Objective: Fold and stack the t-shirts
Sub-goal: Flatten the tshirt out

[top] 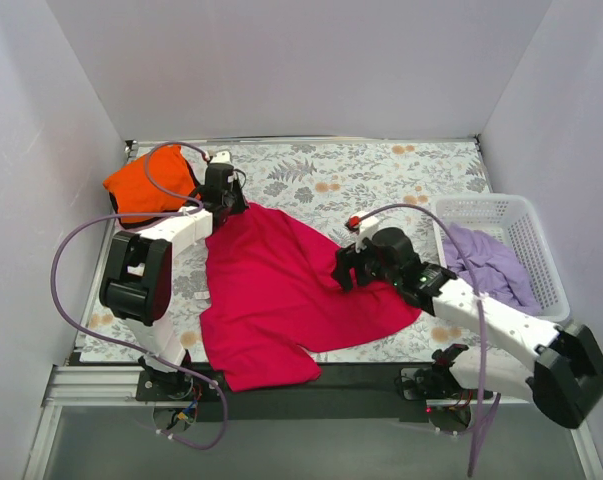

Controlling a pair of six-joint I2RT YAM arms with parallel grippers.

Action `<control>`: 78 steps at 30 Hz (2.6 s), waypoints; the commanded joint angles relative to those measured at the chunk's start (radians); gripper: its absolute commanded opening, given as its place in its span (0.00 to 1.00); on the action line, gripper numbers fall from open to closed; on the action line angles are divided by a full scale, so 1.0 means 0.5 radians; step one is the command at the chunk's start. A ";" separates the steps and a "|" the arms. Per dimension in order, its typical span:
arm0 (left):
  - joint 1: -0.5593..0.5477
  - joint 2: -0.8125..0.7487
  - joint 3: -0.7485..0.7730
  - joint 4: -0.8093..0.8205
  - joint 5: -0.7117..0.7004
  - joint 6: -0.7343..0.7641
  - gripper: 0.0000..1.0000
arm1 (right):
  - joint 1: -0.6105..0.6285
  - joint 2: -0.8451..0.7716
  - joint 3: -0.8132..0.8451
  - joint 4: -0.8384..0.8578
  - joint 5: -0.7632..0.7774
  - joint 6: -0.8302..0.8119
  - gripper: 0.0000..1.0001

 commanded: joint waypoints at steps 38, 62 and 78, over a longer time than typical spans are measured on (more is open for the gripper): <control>0.004 -0.154 -0.124 0.029 -0.062 0.006 0.00 | -0.285 0.677 0.233 0.129 0.313 0.068 0.45; 0.004 -0.132 -0.127 0.029 -0.133 0.019 0.00 | -0.165 0.032 -0.048 0.105 0.307 0.012 0.01; 0.004 -0.111 -0.118 0.020 -0.102 0.013 0.00 | 0.025 -0.121 0.028 0.000 0.666 0.123 0.74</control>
